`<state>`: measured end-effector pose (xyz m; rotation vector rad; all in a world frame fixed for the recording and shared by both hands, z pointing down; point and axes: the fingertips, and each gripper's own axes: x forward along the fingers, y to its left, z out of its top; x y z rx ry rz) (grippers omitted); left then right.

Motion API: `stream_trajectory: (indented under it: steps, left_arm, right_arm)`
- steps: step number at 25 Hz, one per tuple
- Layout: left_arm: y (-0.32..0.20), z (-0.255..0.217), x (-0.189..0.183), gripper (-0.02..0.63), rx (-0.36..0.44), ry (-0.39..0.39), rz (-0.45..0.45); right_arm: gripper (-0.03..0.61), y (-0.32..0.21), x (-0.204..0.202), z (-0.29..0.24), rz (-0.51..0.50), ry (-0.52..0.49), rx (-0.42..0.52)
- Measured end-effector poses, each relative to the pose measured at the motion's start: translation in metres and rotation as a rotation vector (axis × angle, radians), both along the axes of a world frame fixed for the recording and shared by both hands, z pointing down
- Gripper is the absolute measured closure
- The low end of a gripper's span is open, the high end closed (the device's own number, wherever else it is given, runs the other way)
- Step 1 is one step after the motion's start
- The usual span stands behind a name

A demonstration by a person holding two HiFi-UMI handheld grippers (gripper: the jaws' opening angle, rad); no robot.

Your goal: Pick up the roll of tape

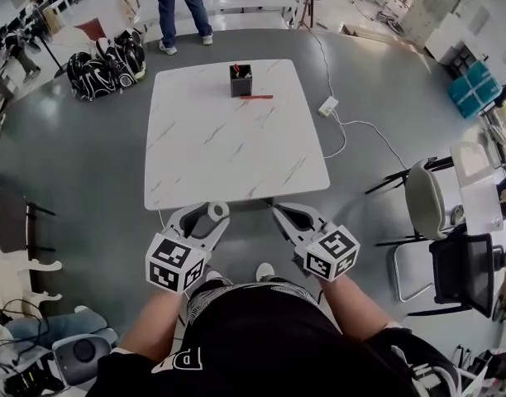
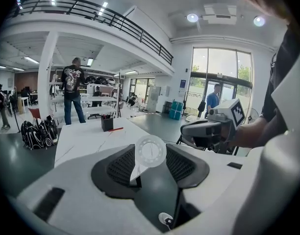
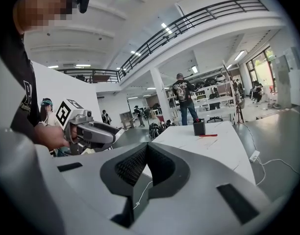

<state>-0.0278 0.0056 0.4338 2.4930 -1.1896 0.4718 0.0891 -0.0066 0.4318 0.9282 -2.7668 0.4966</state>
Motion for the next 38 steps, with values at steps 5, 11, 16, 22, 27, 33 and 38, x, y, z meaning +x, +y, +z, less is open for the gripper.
stream_trajectory:
  steps: [5,11,16,22,27,33,38]
  left_arm:
    - [-0.001,0.005,-0.010,0.405,-0.003,0.001,0.023]
    - [-0.002,0.004,-0.023,0.405,-0.001,0.012,0.027]
    - [0.000,0.006,-0.036,0.405,-0.003,0.010,0.019]
    - [0.001,0.004,-0.042,0.405,0.006,0.023,0.020]
    - [0.001,0.006,-0.045,0.405,0.006,0.027,0.022]
    - [0.003,0.007,-0.046,0.405,0.005,0.027,0.027]
    - [0.004,0.006,-0.047,0.405,0.008,0.029,0.028]
  right_arm:
    - [0.574,0.000,-0.013,0.005,0.017,0.003,-0.008]
    - [0.574,-0.001,-0.023,0.005,0.027,0.013,-0.018]
    - [0.574,-0.002,-0.034,0.001,0.034,0.009,-0.007]
    - [0.574,-0.001,-0.041,0.000,0.035,0.015,-0.007]
    - [0.574,0.001,-0.046,0.003,0.035,0.022,-0.010]
    - [0.574,0.003,-0.048,0.004,0.033,0.027,-0.013]
    - [0.574,0.004,-0.050,0.003,0.033,0.031,-0.014]
